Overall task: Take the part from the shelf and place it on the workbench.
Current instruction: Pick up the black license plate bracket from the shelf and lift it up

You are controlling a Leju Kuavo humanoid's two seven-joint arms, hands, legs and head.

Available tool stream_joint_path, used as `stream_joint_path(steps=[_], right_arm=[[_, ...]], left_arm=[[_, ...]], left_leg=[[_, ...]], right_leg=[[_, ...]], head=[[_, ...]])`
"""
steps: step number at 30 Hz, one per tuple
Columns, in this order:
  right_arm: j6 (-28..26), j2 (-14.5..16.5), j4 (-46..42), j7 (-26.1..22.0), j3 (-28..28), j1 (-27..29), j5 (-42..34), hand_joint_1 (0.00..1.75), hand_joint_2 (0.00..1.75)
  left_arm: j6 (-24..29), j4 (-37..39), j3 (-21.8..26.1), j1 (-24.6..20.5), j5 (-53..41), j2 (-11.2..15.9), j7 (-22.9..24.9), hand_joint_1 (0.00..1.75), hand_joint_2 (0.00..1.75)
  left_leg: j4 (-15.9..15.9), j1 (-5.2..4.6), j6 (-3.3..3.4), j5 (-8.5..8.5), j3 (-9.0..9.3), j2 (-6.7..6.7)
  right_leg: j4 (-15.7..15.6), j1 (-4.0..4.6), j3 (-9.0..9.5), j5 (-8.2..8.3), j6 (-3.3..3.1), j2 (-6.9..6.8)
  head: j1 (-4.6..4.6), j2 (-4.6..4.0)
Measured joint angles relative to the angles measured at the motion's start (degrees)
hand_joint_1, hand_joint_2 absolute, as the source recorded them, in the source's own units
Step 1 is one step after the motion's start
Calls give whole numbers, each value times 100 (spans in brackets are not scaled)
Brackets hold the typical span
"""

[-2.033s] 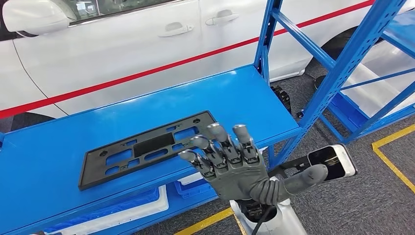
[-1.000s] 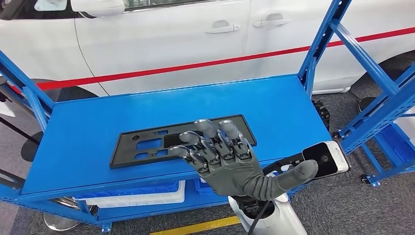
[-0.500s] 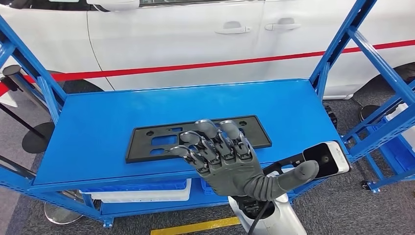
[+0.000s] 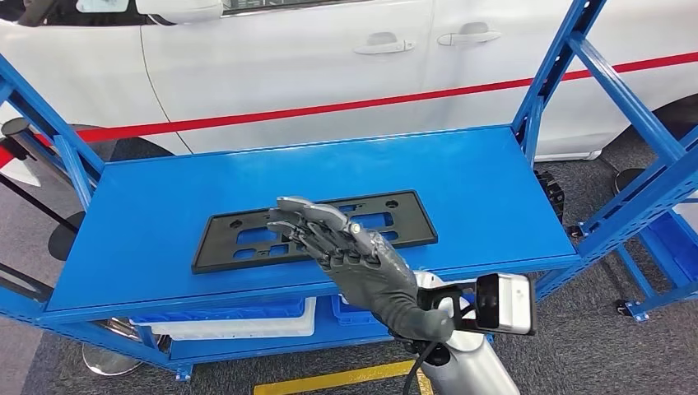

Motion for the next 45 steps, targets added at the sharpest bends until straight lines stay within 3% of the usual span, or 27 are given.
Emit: stream_joint_path(steps=[1, 2, 5, 7, 11, 12, 14, 16, 17, 18, 20, 21, 22, 26, 28, 30, 31, 32, 33, 35, 37, 40, 42, 45], right_arm=[[-160, -27, 37, -7, 0, 4, 204, 0, 175], [-327, -52, 75, -10, 0, 7, 400, 0, 175], [-786, -112, 183, -44, 0, 9, 899, 0, 175], [-1012, -148, 254, -79, 0, 12, 1111, 0, 175], [-1341, -227, 400, -83, -1, 12, 1436, 0, 175], [-1380, -250, 429, -82, -2, 10, 1478, 0, 175], [-1433, -310, 507, -82, -2, 28, 1528, 0, 175], [-1475, -372, 602, -90, -2, 67, 1563, 0, 175], [-1497, -399, 646, -98, -2, 80, 1586, 0, 175], [-1523, -420, 685, -106, -2, 87, 1617, 0, 175], [-1581, -446, 753, -118, -1, 85, 1685, 0, 175], [-1608, -455, 783, -124, 1, 84, 1716, 0, 175], [-1631, -464, 813, -130, 2, 85, 1742, 0, 175], [-1663, -492, 895, -165, 6, 89, 1782, 0, 175], [-1663, -492, 919, -184, 7, 87, 1788, 0, 175], [-1663, -496, 954, -191, 7, 91, 1789, 0, 175], [-1663, -498, 975, -192, 7, 95, 1790, 0, 175], [-1663, -501, 995, -192, 7, 98, 1790, 0, 175], [-1663, -502, 1011, -192, 7, 100, 1791, 0, 175], [-1668, -502, 1033, -191, 7, 99, 1801, 0, 175], [-1684, -503, 1046, -184, 7, 94, 1827, 0, 175], [-1799, -504, 1103, -133, 19, 89, 1983, 0, 175], [-1963, -506, 1223, -64, 51, 53, 2208, 0, 175], [-2209, -510, 1597, 1, 145, -42, 2489, 0, 175]], left_arm=[[-11, 0, -1, 5, 3, 0, -2, 0, 0], [-20, 0, -1, 7, 8, 0, -5, 0, 0], [-30, 0, -1, -1, 20, 0, -28, 0, 0], [-30, 0, 0, -7, 21, 0, -50, 0, 0], [-38, 0, -1, 6, 18, -1, -60, 0, 0], [-41, 0, -1, 1, 17, -1, -60, 0, 0], [-43, 0, 0, -2, 17, -1, -56, 0, 0], [-43, 0, 0, 8, 17, -3, -48, 0, 0], [-43, 0, 0, 12, 17, -5, -45, 0, 0], [-43, 0, 0, 14, 17, -8, -43, 0, 0], [-43, 0, 0, 12, 17, -12, -43, 0, 0], [-43, 0, 0, 10, 17, -13, -43, 0, 0], [-43, 0, 0, 10, 17, -13, -43, 0, 0], [-43, 0, 0, 12, 17, -13, -43, 0, 0], [-43, 0, 0, 12, 17, -13, -43, 0, 0], [-43, 0, 0, 19, 17, -13, -43, 0, 0], [-43, 0, -1, 25, 17, -13, -43, 0, 0], [-43, 0, -1, 31, 17, -13, -43, 0, 0], [-43, 0, -2, 34, 17, -13, -43, 0, 0], [-41, 0, -2, 29, 17, -12, -43, 0, 0], [-35, 0, -2, 17, 17, -11, -43, 0, 0], [-30, 0, -2, 21, 16, -12, -43, 0, 0], [-22, 1, -2, 23, 17, -13, -43, 0, 0], [-22, 1, -2, 10, 12, -11, -43, 0, 0]], left_leg=[[156, 0, -1, -8, -66, 0], [68, 0, 7, 103, -15, 1], [-1027, -15, 73, 609, 531, 8], [-1395, -42, 123, 676, 705, 7], [-1493, -22, 238, 725, 734, 0], [-1523, -7, 270, 743, 744, 3], [-1536, -7, 301, 756, 736, 7], [-1528, -9, 304, 756, 722, 6], [-1520, -9, 301, 754, 719, 3], [-1509, -8, 294, 749, 721, -1], [-1477, -17, 258, 728, 721, -10], [-1461, -26, 233, 717, 715, -14], [-1453, -35, 204, 710, 707, -15], [-1415, -18, 66, 657, 687, -10], [-974, -9, 19, 378, 501, -1], [-186, -8, -6, 6, 150, 2], [114, -8, -10, -85, 10, 2], [214, -8, -7, -64, -41, 2], [82, -8, 6, 68, 19, 2], [-676, -14, 56, 457, 382, 4], [-1295, -41, 114, 650, 675, 4], [-1449, -51, 190, 672, 724, -5], [-1507, -24, 253, 709, 747, -1], [-1535, -18, 298, 730, 752, 6]], right_leg=[[8, 7, -4, -2, -2, -1], [18, 12, -3, -5, -3, 1], [45, 30, 6, -26, 18, 10], [54, 43, -9, -27, 62, 11], [132, 40, -43, -95, 181, 19], [317, 33, -124, -220, 208, 25], [996, 5, -452, -574, 250, 31], [1553, -18, -737, -744, 281, 31], [1539, -30, -739, -663, 288, 31], [1319, -43, -634, -495, 289, 30], [559, -51, -258, -127, 271, 32], [272, -45, -123, -33, 252, 37], [112, -36, -53, -5, 231, 42], [29, -18, -39, 7, 102, 45], [0, -32, -24, 23, 42, 27], [4, -20, -26, 17, 16, 15], [9, -11, -27, 13, 10, 12], [16, -3, -26, 8, 5, 13], [22, 3, -18, 1, 3, 16], [34, 13, 6, -21, 13, 24], [50, 30, 5, -39, 50, 30], [42, 33, -13, -36, 131, 28], [191, 28, -70, -153, 190, 32], [1146, 5, -524, -631, 250, 37]], head=[[-1, 0], [-1, 0], [0, 0], [2, 0], [10, 0], [14, 0], [22, 0], [22, 0], [23, 0], [23, -1], [22, -1], [21, -1], [20, 0], [17, 0], [15, 0], [14, 0], [14, 0], [14, 0], [14, 0], [15, 0], [15, 0], [15, 0], [25, 0], [44, 0]])
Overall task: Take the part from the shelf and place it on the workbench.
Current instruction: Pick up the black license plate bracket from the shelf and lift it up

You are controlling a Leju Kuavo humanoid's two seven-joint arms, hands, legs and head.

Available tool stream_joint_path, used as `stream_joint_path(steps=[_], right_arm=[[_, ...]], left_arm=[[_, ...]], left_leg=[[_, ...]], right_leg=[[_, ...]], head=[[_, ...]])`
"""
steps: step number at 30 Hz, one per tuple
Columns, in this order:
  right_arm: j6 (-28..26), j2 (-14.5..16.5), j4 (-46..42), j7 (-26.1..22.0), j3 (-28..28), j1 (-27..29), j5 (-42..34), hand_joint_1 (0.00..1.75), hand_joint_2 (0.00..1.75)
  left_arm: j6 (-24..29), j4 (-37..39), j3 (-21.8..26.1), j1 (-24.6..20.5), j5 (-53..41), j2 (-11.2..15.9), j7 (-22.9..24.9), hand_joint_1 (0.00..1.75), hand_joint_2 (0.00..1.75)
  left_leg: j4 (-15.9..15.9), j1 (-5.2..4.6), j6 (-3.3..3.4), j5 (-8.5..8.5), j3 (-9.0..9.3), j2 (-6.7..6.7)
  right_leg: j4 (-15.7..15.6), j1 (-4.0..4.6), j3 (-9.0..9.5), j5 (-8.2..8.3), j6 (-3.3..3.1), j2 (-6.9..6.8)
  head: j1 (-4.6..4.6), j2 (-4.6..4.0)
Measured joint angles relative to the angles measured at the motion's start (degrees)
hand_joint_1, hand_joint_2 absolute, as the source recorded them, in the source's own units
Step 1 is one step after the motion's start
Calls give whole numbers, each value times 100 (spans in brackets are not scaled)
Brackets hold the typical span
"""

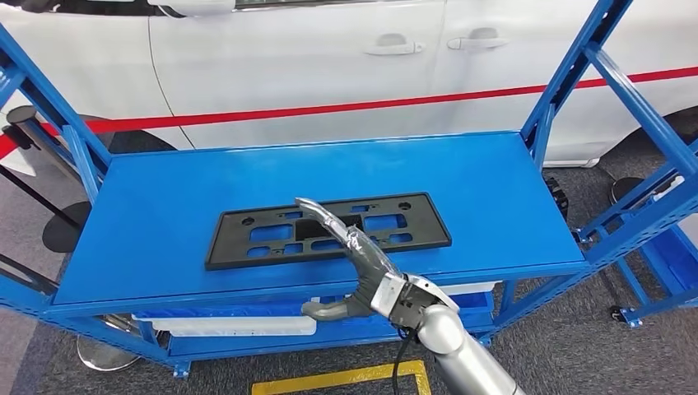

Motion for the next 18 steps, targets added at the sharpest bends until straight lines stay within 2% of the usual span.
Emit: stream_joint_path(steps=[1, 2, 3, 5, 6, 7, 8, 10, 12, 13, 16, 17, 18], right_arm=[[-82, -1, 166, 1, 34, -25, 65, 0, 175], [-172, -1, 328, -11, 62, -45, 129, 0, 175], [-288, -1, 486, -30, 86, -71, 208, 0, 175], [-600, -1, 781, -82, 122, -154, 421, 0, 175], [-784, 5, 928, -101, 138, -213, 551, 0, 175], [-955, 11, 1066, -109, 154, -272, 678, 0, 175], [-1106, 21, 1191, -107, 168, -322, 801, 0, 175], [-1393, 59, 1447, -90, 210, -421, 1097, 0, 175], [-1665, 131, 1707, -67, 267, -556, 1415, 0, 175], [-1778, 176, 1833, -46, 298, -635, 1546, 0, 175], [-1999, 298, 2218, 49, 397, -814, 1855, 0, 175], [-2038, 331, 2340, 76, 432, -843, 1941, 0, 175], [-2075, 362, 2452, 93, 464, -869, 2022, 0, 175]], left_arm=[[-6, -1, -1, 1, -4, 0, -2, 0, 0], [-14, -1, -2, 4, -12, -1, -7, 0, 0], [-21, -1, -3, 7, -23, -1, -13, 0, 0], [-33, -1, -8, 8, -42, -8, -26, 0, 0], [-37, -1, -10, 6, -48, -11, -28, 0, 0], [-40, -1, -12, 4, -52, -14, -30, 0, 0], [-42, -1, -14, 4, -57, -15, -28, 0, 0], [-45, -1, -17, 1, -69, -17, -25, 0, 0], [-49, -1, -21, -9, -84, -18, -20, 0, 0], [-52, -1, -25, -17, -90, -18, -17, 0, 0], [-71, -1, -49, -21, -97, -17, -3, 0, 0], [-80, -1, -57, -16, -97, -17, 0, 0, 0], [-90, -1, -64, -12, -97, -17, -1, 0, 0]], left_leg=[[2, -1, 3, 0, -2, -2], [5, -1, 2, -3, -1, -7], [10, 0, -2, -7, 3, -14], [31, 1, -25, -27, 14, -31], [53, -10, -48, -44, 9, -36], [68, -20, -74, -56, 0, -38], [76, -30, -103, -63, -12, -39], [69, -28, -167, -63, -18, -36], [180, -7, -231, -153, -60, -27], [381, 0, -256, -280, -149, -21], [1437, 11, -305, -764, -646, -12], [1646, 11, -310, -797, -752, -12], [1635, 10, -306, -714, -756, -12]], right_leg=[[314, -9, -163, -99, 14, -1], [457, -19, -249, -91, 23, -1], [378, -31, -227, 30, 27, -1], [-312, -52, 76, 442, 13, -2], [-679, -47, 241, 586, -1, -1], [-931, -42, 351, 664, -19, 2], [-1048, -33, 396, 673, -38, 7], [-1070, -16, 393, 672, -99, 19], [-1101, -23, 401, 694, -173, 17], [-1117, -32, 405, 704, -203, 13], [-1119, -22, 408, 701, -249, -5], [-1116, -13, 409, 697, -254, -9], [-1111, -6, 412, 693, -257, -9]], head=[[2, 0], [1, 0], [3, 0], [3, 0], [3, 0], [-1, 0], [-2, 0], [-6, 0], [-6, 0], [-8, 0], [-10, 0], [-10, 0], [-10, -1]])
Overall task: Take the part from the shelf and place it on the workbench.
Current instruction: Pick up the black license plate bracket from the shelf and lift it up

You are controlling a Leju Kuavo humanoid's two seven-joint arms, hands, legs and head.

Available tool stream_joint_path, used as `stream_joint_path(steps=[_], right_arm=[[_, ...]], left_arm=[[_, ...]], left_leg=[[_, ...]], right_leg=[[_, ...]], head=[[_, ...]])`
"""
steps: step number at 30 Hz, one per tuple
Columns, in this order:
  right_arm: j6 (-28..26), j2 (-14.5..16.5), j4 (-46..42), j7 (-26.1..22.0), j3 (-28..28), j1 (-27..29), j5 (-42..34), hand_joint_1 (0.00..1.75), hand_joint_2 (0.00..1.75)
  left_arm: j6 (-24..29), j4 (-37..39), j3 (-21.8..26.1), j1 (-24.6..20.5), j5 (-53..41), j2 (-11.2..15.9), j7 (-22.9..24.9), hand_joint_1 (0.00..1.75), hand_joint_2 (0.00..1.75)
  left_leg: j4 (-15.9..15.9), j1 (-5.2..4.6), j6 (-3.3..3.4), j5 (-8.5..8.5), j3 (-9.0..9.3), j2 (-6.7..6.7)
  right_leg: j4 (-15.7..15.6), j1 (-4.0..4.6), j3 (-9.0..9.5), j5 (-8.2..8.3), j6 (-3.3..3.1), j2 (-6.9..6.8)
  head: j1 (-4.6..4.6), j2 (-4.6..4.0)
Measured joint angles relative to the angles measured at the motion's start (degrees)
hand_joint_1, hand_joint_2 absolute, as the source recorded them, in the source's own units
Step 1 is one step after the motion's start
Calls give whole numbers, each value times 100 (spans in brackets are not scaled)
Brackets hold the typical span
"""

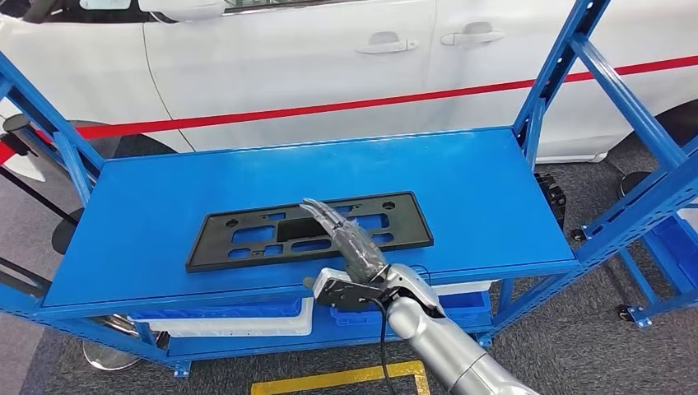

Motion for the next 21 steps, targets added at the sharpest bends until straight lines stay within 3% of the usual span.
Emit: stream_joint_path(steps=[1, 3, 5, 9, 11, 13, 14, 15, 16, 17, 19, 21], right_arm=[[-38, 33, 107, 14, 35, -31, 81, 0, 175], [-174, 96, 312, 13, 110, -117, 261, 0, 175], [-402, 143, 504, 2, 183, -208, 443, 0, 175], [-1065, 239, 773, 52, 327, -334, 876, 0, 175], [-1354, 258, 810, 146, 414, -392, 1110, 0, 175], [-1547, 262, 837, 244, 504, -412, 1317, 0, 175], [-1650, 261, 848, 296, 547, -405, 1434, 0, 175], [-1767, 258, 857, 349, 591, -400, 1562, 0, 175], [-1891, 256, 859, 393, 631, -399, 1686, 0, 175], [-2018, 255, 855, 425, 670, -400, 1809, 0, 175], [-2254, 250, 841, 448, 747, -401, 2038, 0, 175], [-2433, 244, 829, 449, 817, -376, 2210, 0, 175]], left_arm=[[-10, 0, -5, 0, 0, 0, -2, 0, 0], [-26, 0, -10, -7, 1, 0, -11, 0, 0], [-34, 0, -11, -20, 4, -1, -17, 0, 0], [-33, 1, -16, -8, 30, -9, -17, 0, 0], [-27, 2, -16, -12, 42, -13, -19, 0, 0], [-31, 2, -16, -12, 49, -15, -24, 0, 0], [-35, 2, -16, -7, 50, -17, -29, 0, 0], [-42, 2, -16, -3, 50, -17, -36, 0, 0], [-49, 2, -16, -1, 51, -17, -44, 0, 0], [-59, 2, -16, -1, 51, -17, -54, 0, 0], [-92, 2, -16, -4, 53, -17, -82, 0, 0], [-119, 2, -16, -1, 56, -18, -108, 0, 0]], left_leg=[[-231, -1, 15, 175, 102, 0], [-1009, -14, 78, 551, 467, 3], [-1480, -42, 136, 679, 680, 3], [-1605, -31, 234, 715, 721, 2], [-1655, -8, 288, 747, 748, 11], [-1655, -13, 306, 750, 741, 13], [-1651, -13, 306, 749, 739, 11], [-1646, -13, 304, 746, 739, 8], [-1639, -12, 296, 740, 743, 4], [-1629, -12, 284, 729, 751, -1], [-1597, -29, 243, 699, 750, -9], [-1581, -44, 188, 681, 736, -9]], right_leg=[[5, 7, 6, -4, -1, 4], [14, 26, 17, -14, 12, 13], [19, 40, 4, -14, 50, 16], [66, 33, -19, -56, 170, 14], [508, 21, -212, -331, 221, 16], [1259, 5, -575, -671, 252, 16], [1512, -3, -707, -729, 263, 15], [1577, -12, -752, -681, 269, 15], [1389, -21, -670, -517, 267, 14], [1023, -29, -496, -296, 257, 14], [285, -20, -138, -12, 218, 17], [31, 4, -31, 11, 176, 27]], head=[[-1, 0], [1, -1], [3, -1], [8, 1], [15, 1], [20, 1], [21, 1], [21, 1], [21, 1], [21, 1], [20, 1], [16, 1]])
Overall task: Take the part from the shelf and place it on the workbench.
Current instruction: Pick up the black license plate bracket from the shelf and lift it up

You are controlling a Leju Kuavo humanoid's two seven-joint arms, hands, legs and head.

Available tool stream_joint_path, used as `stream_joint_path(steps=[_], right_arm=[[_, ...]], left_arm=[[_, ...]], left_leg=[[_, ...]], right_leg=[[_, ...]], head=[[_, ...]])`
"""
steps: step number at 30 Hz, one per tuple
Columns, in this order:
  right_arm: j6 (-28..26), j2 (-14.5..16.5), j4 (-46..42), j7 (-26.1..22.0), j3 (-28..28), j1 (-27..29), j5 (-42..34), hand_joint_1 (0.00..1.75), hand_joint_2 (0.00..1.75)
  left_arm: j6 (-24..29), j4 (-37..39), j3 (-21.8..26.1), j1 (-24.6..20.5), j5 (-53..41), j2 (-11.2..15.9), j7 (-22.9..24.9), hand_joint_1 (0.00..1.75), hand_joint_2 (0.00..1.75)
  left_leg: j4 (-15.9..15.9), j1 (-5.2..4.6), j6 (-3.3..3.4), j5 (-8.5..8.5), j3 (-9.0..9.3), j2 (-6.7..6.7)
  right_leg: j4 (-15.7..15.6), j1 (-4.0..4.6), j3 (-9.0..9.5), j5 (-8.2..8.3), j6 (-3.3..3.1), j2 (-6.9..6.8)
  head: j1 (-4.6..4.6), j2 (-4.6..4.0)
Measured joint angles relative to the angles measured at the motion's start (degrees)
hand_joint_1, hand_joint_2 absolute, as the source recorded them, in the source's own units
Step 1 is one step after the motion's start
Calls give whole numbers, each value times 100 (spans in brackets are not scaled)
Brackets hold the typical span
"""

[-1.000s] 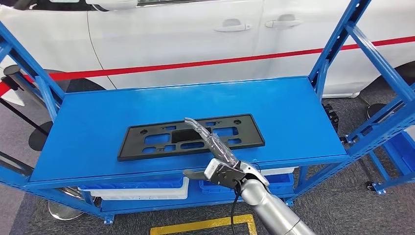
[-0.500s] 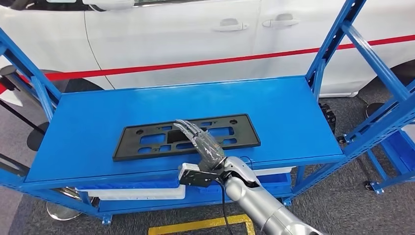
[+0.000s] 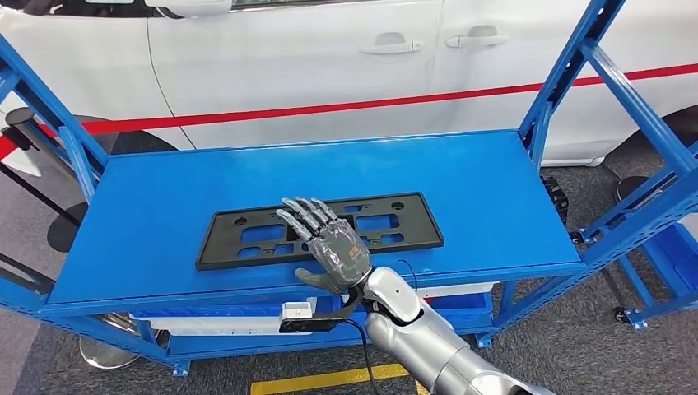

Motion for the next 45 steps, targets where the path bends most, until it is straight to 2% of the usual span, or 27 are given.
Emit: stream_joint_path(steps=[2, 4, 5, 7, 8, 9, 10, 12, 14, 17, 19, 20, 22, 23, 24, 25, 26, 28, 30, 34, 36, 38, 39, 40, 41, 43, 45], right_arm=[[-79, -7, -11, 2, 54, 32, 79, 0, 175], [-99, -11, -41, 5, 95, 44, 111, 0, 175], [-102, -12, -61, 6, 114, 48, 118, 0, 175], [-111, -18, -81, 5, 137, 72, 129, 0, 175], [-116, -22, -84, 4, 145, 93, 133, 0, 175], [-120, -27, -84, 4, 149, 111, 137, 0, 175], [-122, -28, -84, 5, 150, 123, 144, 0, 175], [-122, -30, -85, 23, 151, 126, 157, 0, 175], [-119, -31, -85, 62, 151, 119, 162, 0, 175], [-107, -32, -78, 88, 151, 113, 161, 0, 175], [-87, -33, -39, 84, 151, 98, 162, 0, 175], [-81, -33, 0, 77, 151, 85, 160, 0, 175], [-77, -36, 132, 53, 151, 69, 143, 0, 175], [-78, -38, 208, 34, 151, 68, 128, 0, 175], [-77, -41, 290, 11, 151, 67, 106, 0, 175], [-76, -43, 359, -9, 151, 62, 82, 0, 175], [-70, -44, 421, -24, 151, 48, 58, 0, 175], [-56, -41, 547, -32, 150, -18, 18, 0, 175], [-38, -28, 684, -32, 146, -101, -12, 0, 175], [13, 27, 1008, -120, 125, -252, -93, 0, 175], [36, 78, 1181, -155, 114, -360, -121, 0, 175], [55, 112, 1352, -156, 107, -436, -137, 0, 175], [61, 122, 1430, -156, 103, -459, -143, 0, 175], [61, 131, 1505, -156, 97, -477, -148, 0, 175], [61, 140, 1565, -157, 93, -497, -153, 0, 175], [59, 164, 1667, -171, 83, -552, -169, 0, 175], [58, 178, 1744, -198, 74, -610, -189, 0, 175]], left_arm=[[-6, -1, 0, 3, 9, -1, -12, 0, 0], [-7, -1, 0, 1, 22, -2, -18, 0, 0], [-7, -1, 0, 2, 26, -2, -20, 0, 0], [-5, 0, 0, 8, 38, -2, -26, 0, 0], [-5, 0, 0, 15, 42, -2, -28, 0, 0], [-4, 0, 0, 22, 46, -2, -32, 0, 0], [-4, 0, 0, 26, 47, -2, -35, 0, 0], [-4, 1, 0, 22, 47, -1, -43, 0, 0], [-5, 1, 0, 9, 47, 1, -46, 0, 0], [-9, 1, -1, 14, 47, 1, -50, 0, 0], [-14, 1, -1, 17, 47, 3, -65, 0, 0], [-19, 1, -1, 12, 46, 4, -80, 0, 0], [-40, 1, -1, 6, 45, 7, -107, 0, 0], [-52, 1, -2, 8, 45, 7, -114, 0, 0], [-63, 1, -2, 12, 45, 7, -116, 0, 0], [-69, 1, -2, 15, 45, 7, -116, 0, 0], [-73, 1, -2, 15, 45, 7, -116, 0, 0], [-81, 1, -4, 8, 44, 3, -116, 0, 0], [-91, 1, -11, 6, 40, 1, -117, 0, 0], [-109, 0, -30, 9, 32, -2, -117, 0, 0], [-113, 1, -34, 8, 32, -2, -119, 0, 0], [-117, 1, -38, 14, 32, -2, -119, 0, 0], [-120, 1, -40, 20, 31, -2, -119, 0, 0], [-122, 1, -43, 25, 30, -2, -120, 0, 0], [-125, 1, -46, 27, 27, -2, -122, 0, 0], [-129, 1, -52, 21, 15, -2, -128, 0, 0], [-132, 1, -62, 4, 2, -2, -132, 0, 0]], left_leg=[[-3, 12, -67, -11, -5, 4], [141, 30, -130, -131, -59, 9], [384, 37, -154, -281, -163, 11], [1138, 45, -190, -644, -500, 12], [1460, 49, -204, -749, -653, 13], [1594, 50, -210, -744, -721, 13], [1488, 50, -209, -625, -676, 14], [766, 51, -180, -244, -340, 19], [155, 30, -124, -36, -56, 19], [29, 13, -28, -11, -21, 7], [-14, 34, 44, 26, -9, 12], [-34, 46, 75, 43, -5, 15], [-36, 40, 105, 53, -20, 20], [-32, 36, 109, 54, -28, 20], [-27, 34, 110, 53, -33, 19], [-22, 33, 110, 52, -33, 16], [-16, 33, 105, 48, -27, 11], [6, 21, 80, 32, -23, 3], [26, 4, 32, 18, -41, 1], [122, 13, -96, -66, -83, 7], [618, 30, -157, -360, -302, 12], [1382, 42, -200, -690, -662, 13], [1639, 44, -213, -754, -791, 13], [1659, 45, -217, -687, -810, 13], [1466, 46, -214, -526, -728, 14], [683, 41, -175, -134, -356, 16], [151, 18, -113, 26, -106, 11]], right_leg=[[-31, 4, -2, 17, -60, 8], [-71, -13, 17, 40, -126, 4], [-84, -23, 25, 47, -151, -3], [-83, -19, 24, 43, -178, -12], [-79, -16, 24, 41, -181, -15], [-74, -15, 24, 39, -181, -15], [-67, -14, 26, 35, -180, -12], [-48, -15, 36, 20, -163, -3], [-23, 3, 23, 8, -117, 1], [-28, 20, 1, 25, -30, -1], [103, 14, -50, -83, 26, -2], [318, 12, -145, -224, 49, -3], [1055, 0, -487, -606, 79, -6], [1399, -2, -651, -731, 87, -6], [1581, -2, -740, -753, 88, -7], [1549, -2, -722, -670, 83, -7], [1285, -1, -586, -493, 68, -7], [486, 10, -181, -144, 20, -7], [26, 30, 32, -23, -23, -1], [-56, 21, 48, -2, -125, 3], [-77, 3, 59, 11, -173, -7], [-71, 9, 57, 6, -193, -16], [-66, 12, 58, 2, -197, -20], [-59, 13, 60, -3, -197, -21], [-50, 13, 64, -10, -193, -17], [-29, 21, 76, -33, -169, -5], [-10, 37, 68, -46, -130, 4]], head=[[0, 0], [-2, 0], [-5, 0], [-9, 0], [-8, 0], [-7, 0], [-8, 0], [-8, 0], [-5, 0], [-1, 0], [2, 0], [5, 0], [10, 0], [10, 0], [10, 0], [10, 0], [10, 0], [10, 0], [8, -1], [4, 0], [-2, 0], [-3, 0], [-3, 0], [-3, 0], [-3, 0], [-2, 0], [-1, 0]])
